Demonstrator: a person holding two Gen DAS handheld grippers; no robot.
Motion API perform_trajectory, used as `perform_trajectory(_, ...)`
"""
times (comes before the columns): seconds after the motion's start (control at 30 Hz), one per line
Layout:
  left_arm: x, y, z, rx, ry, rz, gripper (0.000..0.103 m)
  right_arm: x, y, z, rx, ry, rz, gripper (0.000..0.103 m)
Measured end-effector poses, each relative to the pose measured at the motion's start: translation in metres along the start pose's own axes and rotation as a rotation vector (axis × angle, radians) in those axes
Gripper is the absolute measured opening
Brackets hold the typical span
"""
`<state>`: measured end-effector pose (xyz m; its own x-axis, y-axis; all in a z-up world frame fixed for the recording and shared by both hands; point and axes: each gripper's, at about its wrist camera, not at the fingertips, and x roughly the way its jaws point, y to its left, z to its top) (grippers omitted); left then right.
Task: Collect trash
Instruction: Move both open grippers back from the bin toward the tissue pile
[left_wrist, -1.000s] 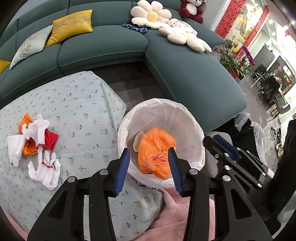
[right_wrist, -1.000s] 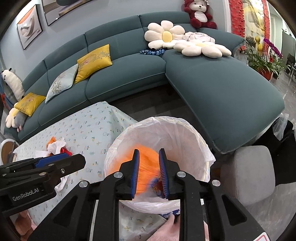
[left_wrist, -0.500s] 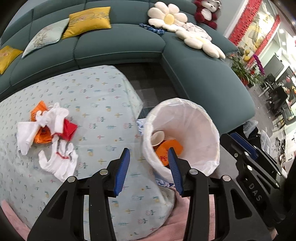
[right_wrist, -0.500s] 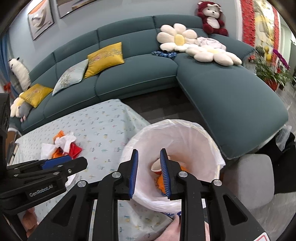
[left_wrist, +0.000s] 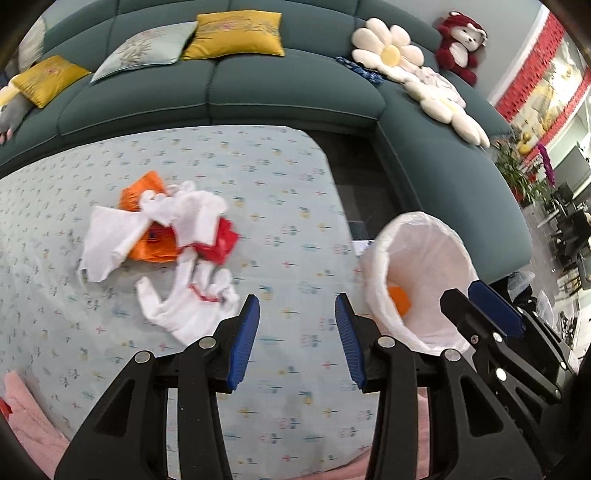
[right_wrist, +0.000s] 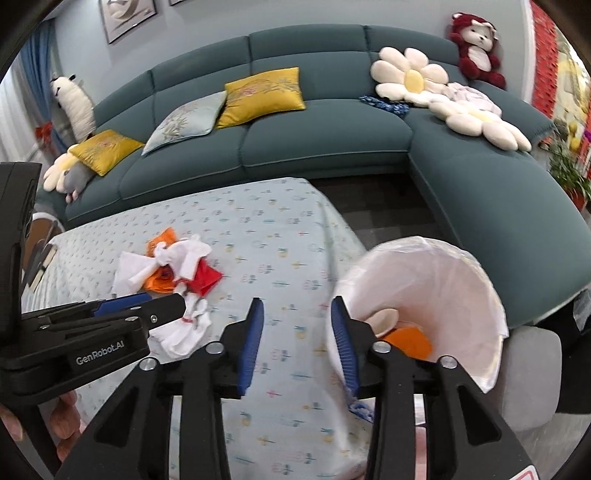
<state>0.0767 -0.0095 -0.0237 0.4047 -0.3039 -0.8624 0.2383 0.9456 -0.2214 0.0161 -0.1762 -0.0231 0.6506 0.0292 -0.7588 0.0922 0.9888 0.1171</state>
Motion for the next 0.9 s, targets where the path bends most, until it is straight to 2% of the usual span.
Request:
perform_trajectory(0.6, -0.004, 0.124, -0.019, -0.162, 0.016, 0.077, 0.041, 0.045, 0.096, -0.017, -0.119, 0.11, 0.078, 0.038)
perform_trajectory(0.73, -0.003, 0.148, -0.024, -0.201, 0.02, 0.094, 0.046, 0.059, 0.118, -0.024, -0.146, 0.142, 0.1, 0.038)
perform_trajectory(0.9, 0.002, 0.168, -0.029, -0.235, 0.033, 0.103, 0.047, 0.077, 0.137, -0.032, -0.167, 0.181, 0.117, 0.038)
